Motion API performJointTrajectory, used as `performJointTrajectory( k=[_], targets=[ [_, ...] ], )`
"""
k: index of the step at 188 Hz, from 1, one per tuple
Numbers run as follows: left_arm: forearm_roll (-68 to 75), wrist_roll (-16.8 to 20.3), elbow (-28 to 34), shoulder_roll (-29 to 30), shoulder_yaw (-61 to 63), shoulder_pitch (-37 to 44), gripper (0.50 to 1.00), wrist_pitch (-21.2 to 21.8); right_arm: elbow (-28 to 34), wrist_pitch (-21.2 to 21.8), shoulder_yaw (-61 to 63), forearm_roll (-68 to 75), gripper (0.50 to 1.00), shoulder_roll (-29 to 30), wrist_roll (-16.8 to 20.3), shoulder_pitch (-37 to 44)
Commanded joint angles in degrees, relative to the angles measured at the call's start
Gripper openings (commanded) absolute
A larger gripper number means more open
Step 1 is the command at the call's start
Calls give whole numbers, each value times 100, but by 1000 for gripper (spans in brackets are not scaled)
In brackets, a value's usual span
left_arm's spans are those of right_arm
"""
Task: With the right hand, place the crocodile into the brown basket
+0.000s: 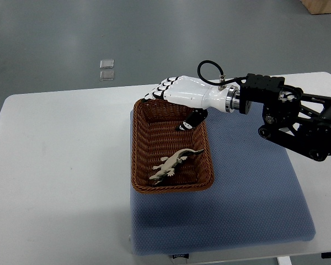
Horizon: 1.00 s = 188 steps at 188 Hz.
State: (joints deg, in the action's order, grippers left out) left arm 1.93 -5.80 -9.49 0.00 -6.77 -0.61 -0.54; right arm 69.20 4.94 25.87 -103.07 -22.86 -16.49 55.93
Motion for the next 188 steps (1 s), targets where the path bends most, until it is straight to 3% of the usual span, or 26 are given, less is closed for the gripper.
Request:
performJointTrajectory(
  k=[1, 21, 52, 81, 109, 130, 188],
  targets=[
    [0, 0, 0, 0, 0, 0, 1000, 1, -108, 666, 1050, 138, 901, 124, 111, -345],
    [0, 0, 0, 0, 0, 0, 1000, 1, -328, 1211, 2237, 366, 901, 343, 269, -758],
    [0, 0, 0, 0, 0, 0, 1000, 1, -829, 1677, 3644, 1016, 901, 669, 656, -1084],
    [0, 0, 0, 0, 0, 0, 1000, 1, -1682, 1554, 4198, 2115, 901, 845, 867, -1225],
    [0, 0, 0, 0, 0, 0, 1000, 1, -2674, 992, 4260, 3644, 901, 1012, 876, -1365],
    [0, 0, 0, 0, 0, 0, 1000, 1, -3202, 913, 4233, 4619, 901, 1029, 902, -1391],
    [0, 0, 0, 0, 0, 0, 1000, 1, -3404, 895, 4242, 5306, 919, 1152, 902, -1585]
  ],
)
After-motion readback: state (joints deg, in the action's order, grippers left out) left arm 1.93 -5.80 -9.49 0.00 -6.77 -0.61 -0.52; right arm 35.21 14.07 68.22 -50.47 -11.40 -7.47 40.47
